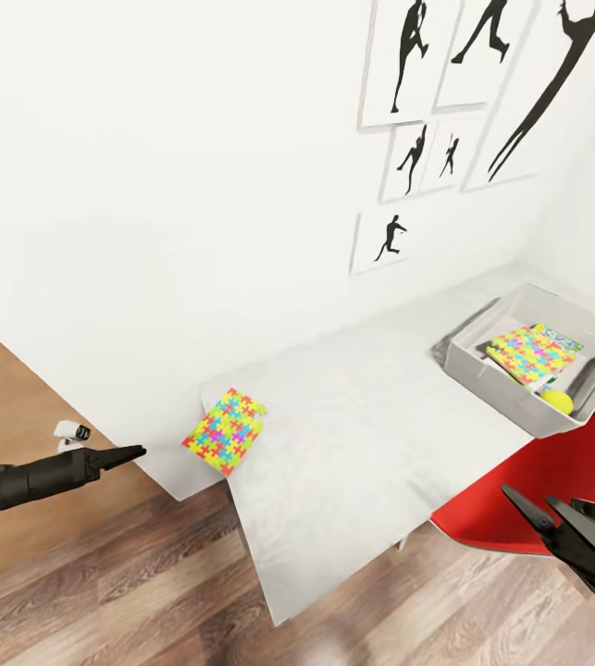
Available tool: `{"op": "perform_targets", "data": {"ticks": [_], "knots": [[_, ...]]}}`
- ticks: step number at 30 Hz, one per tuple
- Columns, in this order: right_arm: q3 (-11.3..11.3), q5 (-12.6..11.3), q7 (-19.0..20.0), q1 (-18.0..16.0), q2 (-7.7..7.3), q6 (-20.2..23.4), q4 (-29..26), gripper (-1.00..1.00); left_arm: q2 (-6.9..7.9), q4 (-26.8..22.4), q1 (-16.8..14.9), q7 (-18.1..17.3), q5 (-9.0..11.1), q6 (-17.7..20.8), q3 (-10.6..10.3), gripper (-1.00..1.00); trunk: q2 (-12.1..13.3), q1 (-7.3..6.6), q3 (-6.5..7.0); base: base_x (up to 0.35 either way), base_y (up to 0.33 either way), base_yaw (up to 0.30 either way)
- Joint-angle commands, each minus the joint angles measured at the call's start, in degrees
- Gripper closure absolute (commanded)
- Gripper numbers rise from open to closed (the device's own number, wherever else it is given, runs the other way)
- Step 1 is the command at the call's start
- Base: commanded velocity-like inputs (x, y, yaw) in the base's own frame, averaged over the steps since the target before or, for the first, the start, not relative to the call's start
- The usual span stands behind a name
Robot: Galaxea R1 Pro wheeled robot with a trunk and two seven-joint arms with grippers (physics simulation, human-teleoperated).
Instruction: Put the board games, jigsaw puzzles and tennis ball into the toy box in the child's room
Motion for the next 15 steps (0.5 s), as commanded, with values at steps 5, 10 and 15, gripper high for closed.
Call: {"op": "perform_targets", "data": {"ticks": [5,10,15], "knots": [[0.01,-0.29,-0.08,0.02,-0.02,0.38,-0.04,-1.00,0.02,0.06,-0.03,-0.03,0.19,0.88,0.00,-1.00,-0.09,0.03,-0.07,0.000,0.000,-0.010],[0.01,-0.29,-0.08,-0.01,-0.01,0.29,-0.04,-1.00,0.02,0.40,-0.03,0.26,0.20,1.24,0.00,-1.00,-1.30,0.69,-0.60,0.000,0.000,-0.002],[0.01,-0.29,-0.08,0.00,-0.02,-0.23,-0.04,-1.00,-0.05,2.66,-0.03,0.65,0.20,1.37,0.18,-1.00,-3.30,1.79,-1.50,0.000,0.000,0.000]]}}
